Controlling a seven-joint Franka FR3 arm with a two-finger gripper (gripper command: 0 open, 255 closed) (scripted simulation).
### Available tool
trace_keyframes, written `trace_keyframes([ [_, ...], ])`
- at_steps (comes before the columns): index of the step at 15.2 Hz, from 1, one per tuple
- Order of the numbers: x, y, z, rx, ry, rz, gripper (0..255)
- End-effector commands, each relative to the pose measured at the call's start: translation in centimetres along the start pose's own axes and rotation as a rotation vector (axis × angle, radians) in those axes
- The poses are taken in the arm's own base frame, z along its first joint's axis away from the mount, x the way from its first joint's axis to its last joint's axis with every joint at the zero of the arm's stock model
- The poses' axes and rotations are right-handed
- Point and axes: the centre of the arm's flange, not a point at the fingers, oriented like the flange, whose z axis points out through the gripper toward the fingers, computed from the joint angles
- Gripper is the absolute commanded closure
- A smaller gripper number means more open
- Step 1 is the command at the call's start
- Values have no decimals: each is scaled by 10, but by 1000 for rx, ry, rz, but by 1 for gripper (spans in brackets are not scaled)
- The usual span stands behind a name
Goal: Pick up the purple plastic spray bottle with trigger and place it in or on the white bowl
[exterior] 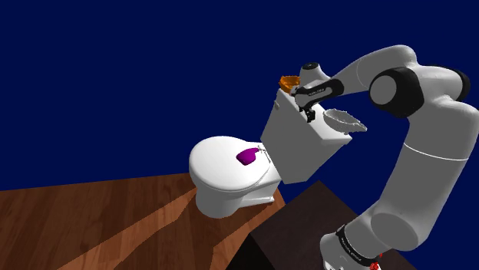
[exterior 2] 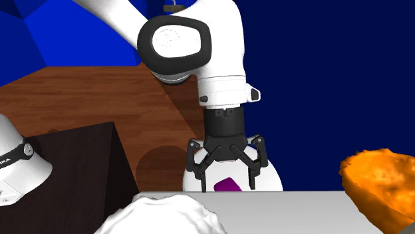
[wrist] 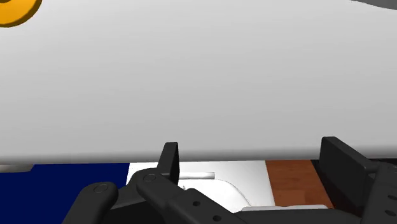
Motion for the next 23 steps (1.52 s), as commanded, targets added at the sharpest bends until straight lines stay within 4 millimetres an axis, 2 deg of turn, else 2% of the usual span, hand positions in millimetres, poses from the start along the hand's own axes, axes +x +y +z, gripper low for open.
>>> trace_keyframes([
  [1,15,3,22,-17,18,8,0],
  [6,55,4,69,-55,60,26,0],
  [7,0,4,0,-8,18,62,0],
  [8,0,4,0,-8,18,62,0],
  [15,56,7,67,-60,73,73,0],
  [16,-4,3,0,-25,46,134,0],
  [17,-4,3,0,-25,46,134,0],
  [23,45,7,56,-67,88,129,0],
])
